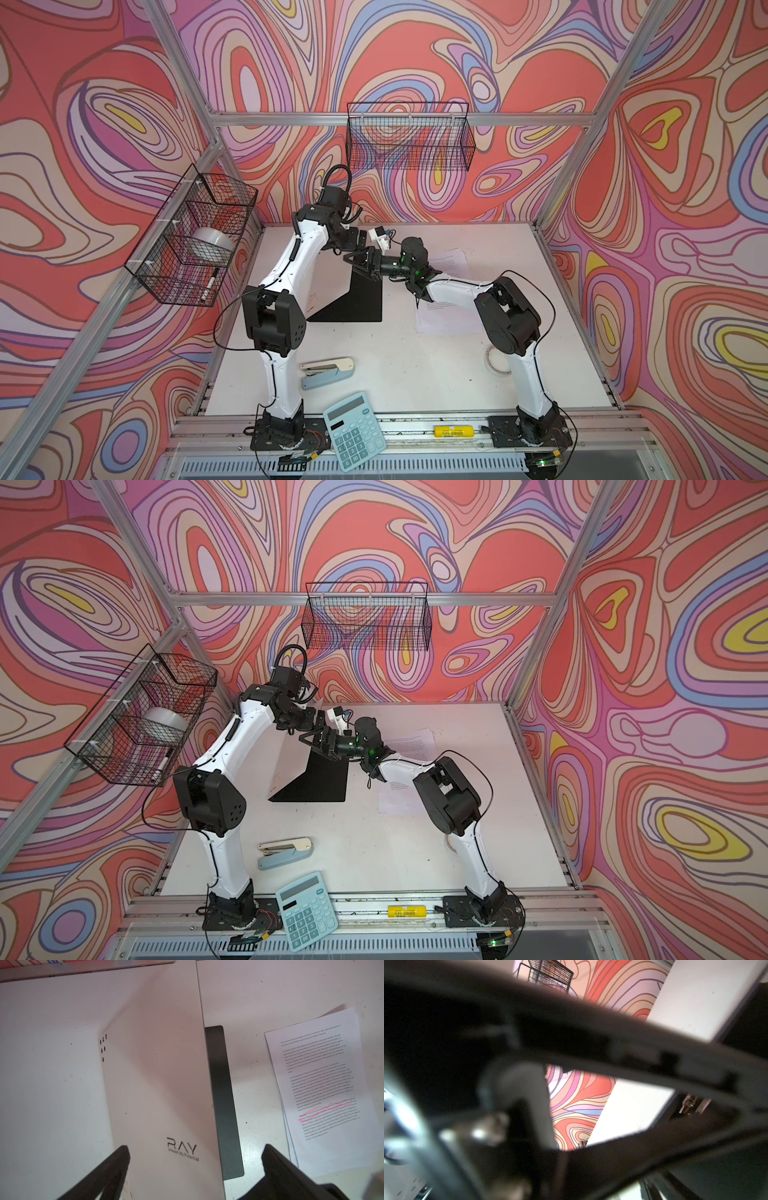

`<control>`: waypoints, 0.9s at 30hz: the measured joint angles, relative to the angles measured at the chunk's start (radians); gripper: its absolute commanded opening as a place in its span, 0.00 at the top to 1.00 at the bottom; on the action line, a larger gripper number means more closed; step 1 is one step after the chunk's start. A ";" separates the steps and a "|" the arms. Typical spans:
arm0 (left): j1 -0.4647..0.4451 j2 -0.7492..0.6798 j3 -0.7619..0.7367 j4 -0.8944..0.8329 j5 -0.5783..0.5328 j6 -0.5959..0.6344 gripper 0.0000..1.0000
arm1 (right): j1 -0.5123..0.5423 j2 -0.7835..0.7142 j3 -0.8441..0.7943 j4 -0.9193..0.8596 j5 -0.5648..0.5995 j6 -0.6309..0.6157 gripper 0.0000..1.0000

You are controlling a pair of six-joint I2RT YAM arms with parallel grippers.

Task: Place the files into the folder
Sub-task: 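Lift the folder cover upright with the left gripper while the right holds the back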

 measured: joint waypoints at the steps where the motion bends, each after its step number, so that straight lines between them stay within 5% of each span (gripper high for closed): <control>1: 0.000 0.006 0.001 -0.002 -0.004 -0.003 0.01 | 0.001 0.006 0.010 0.015 0.002 0.008 0.02; 9: 0.000 0.052 0.002 -0.028 -0.114 -0.008 0.16 | 0.006 0.039 0.021 0.089 0.005 0.053 0.02; 27: -0.001 0.056 0.027 -0.047 -0.303 -0.003 0.89 | 0.006 0.073 0.029 0.145 0.001 0.096 0.02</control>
